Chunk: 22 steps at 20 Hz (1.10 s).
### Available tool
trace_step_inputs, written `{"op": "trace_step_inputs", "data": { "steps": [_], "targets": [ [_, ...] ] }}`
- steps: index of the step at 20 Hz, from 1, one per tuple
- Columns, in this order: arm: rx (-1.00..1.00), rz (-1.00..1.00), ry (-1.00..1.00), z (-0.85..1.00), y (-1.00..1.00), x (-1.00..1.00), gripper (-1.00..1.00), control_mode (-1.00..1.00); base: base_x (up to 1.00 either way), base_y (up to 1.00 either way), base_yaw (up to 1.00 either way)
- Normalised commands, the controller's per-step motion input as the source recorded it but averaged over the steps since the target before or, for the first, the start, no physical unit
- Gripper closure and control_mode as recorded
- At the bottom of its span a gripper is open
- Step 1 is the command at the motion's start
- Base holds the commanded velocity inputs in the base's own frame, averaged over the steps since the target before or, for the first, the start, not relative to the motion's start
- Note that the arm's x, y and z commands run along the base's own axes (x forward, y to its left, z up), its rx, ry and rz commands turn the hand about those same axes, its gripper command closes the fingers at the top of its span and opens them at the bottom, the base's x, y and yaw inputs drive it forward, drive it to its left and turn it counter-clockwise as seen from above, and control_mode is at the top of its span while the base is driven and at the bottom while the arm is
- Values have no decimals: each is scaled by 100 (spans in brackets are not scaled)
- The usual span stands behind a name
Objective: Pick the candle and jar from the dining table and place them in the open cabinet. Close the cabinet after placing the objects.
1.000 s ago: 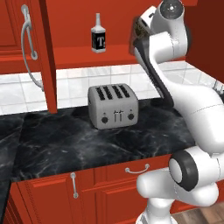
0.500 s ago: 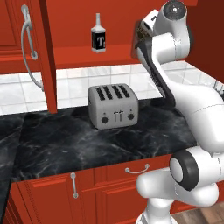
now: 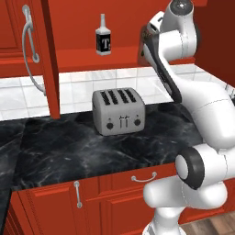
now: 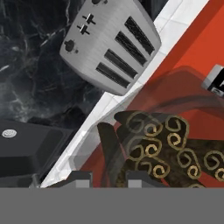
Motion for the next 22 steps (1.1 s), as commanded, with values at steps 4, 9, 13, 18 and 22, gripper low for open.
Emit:
{"op": "trace_step_inputs", "data": {
  "steps": [4,9,13,18,22],
  "targets": [
    [-4,2,-1,0,-2,14,100,-100,0,0,0],
    [-6,2,-4,0,0,14,100,-100,0,0,0],
    [-6,2,-5,0,0,16,100,-100,0,0,0],
    [-4,2,-5,5,0,28,100,-100,0,0,0],
    [-1,2,0,2,0,34,100,-100,0,0,0]
  ]
}}
